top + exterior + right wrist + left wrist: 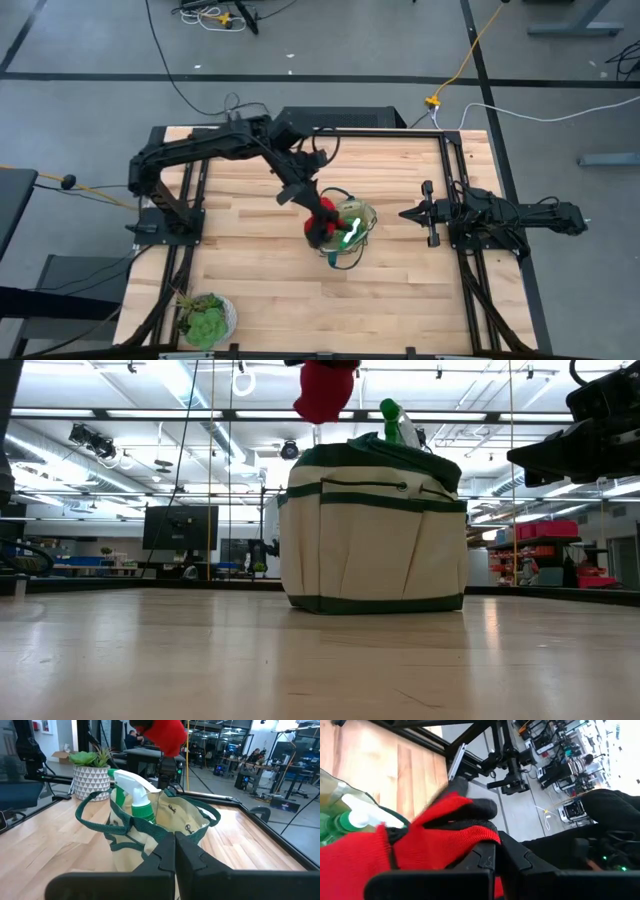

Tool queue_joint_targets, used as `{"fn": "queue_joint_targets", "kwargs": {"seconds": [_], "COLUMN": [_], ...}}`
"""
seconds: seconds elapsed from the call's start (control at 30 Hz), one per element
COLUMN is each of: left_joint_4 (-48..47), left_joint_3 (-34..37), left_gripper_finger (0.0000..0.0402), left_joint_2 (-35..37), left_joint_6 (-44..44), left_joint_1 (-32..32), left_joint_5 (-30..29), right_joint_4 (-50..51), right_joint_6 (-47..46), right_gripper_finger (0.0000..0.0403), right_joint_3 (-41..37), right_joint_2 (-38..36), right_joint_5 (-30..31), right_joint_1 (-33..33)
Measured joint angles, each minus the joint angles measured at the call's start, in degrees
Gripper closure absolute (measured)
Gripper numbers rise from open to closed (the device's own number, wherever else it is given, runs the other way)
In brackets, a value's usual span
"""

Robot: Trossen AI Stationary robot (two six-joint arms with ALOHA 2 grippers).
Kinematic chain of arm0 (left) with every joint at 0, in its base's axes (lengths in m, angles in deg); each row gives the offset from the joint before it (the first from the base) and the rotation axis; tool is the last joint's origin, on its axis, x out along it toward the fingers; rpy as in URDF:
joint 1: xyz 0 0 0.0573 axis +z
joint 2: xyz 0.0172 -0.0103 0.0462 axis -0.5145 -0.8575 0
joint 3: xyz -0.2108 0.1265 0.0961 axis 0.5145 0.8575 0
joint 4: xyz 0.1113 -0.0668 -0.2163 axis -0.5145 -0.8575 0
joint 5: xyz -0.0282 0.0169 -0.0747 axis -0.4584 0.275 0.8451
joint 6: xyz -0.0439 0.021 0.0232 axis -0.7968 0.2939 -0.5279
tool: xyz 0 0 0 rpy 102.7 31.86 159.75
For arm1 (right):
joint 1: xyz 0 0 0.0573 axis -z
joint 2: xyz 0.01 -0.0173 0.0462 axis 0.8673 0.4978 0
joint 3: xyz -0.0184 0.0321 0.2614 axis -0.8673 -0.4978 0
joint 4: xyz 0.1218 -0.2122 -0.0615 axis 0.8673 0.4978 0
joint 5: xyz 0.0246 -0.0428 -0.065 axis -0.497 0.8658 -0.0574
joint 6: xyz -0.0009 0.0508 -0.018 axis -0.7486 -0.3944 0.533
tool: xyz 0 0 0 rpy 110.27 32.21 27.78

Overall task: Pick & Place Garden tools in Gardening bag
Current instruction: Put the red gloves into the light brown and green gardening bag

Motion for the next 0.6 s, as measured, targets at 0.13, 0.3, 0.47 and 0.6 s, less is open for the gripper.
{"fn": "queue_joint_targets", "kwargs": {"seconds": [0.13, 0.3, 0.47, 0.6], "left_joint_4": [0.40, 0.97, 1.00, 1.40], "left_joint_3": [-0.01, 0.04, 0.01, 0.02], "left_gripper_finger": [0.0394, 0.0392, 0.0394, 0.0392], "left_joint_2": [-1.01, -2.13, -2.46, -2.80], "left_joint_6": [0.05, 0.52, 0.60, -0.03], "left_joint_1": [-0.02, 0.00, -0.19, -0.54], "left_joint_5": [-0.37, -0.18, 0.01, 3.16], "right_joint_4": [0.00, -0.02, 0.00, 0.00], "right_joint_6": [0.00, 0.00, 0.00, 0.00], "right_gripper_finger": [0.0401, 0.0401, 0.0401, 0.0401], "right_joint_3": [0.00, -0.02, 0.00, 0.00], "right_joint_2": [-0.01, -0.02, 0.00, -0.02], "right_joint_5": [0.00, -0.02, -0.01, -0.02], "right_joint_1": [0.00, 0.02, 0.01, 0.00]}}
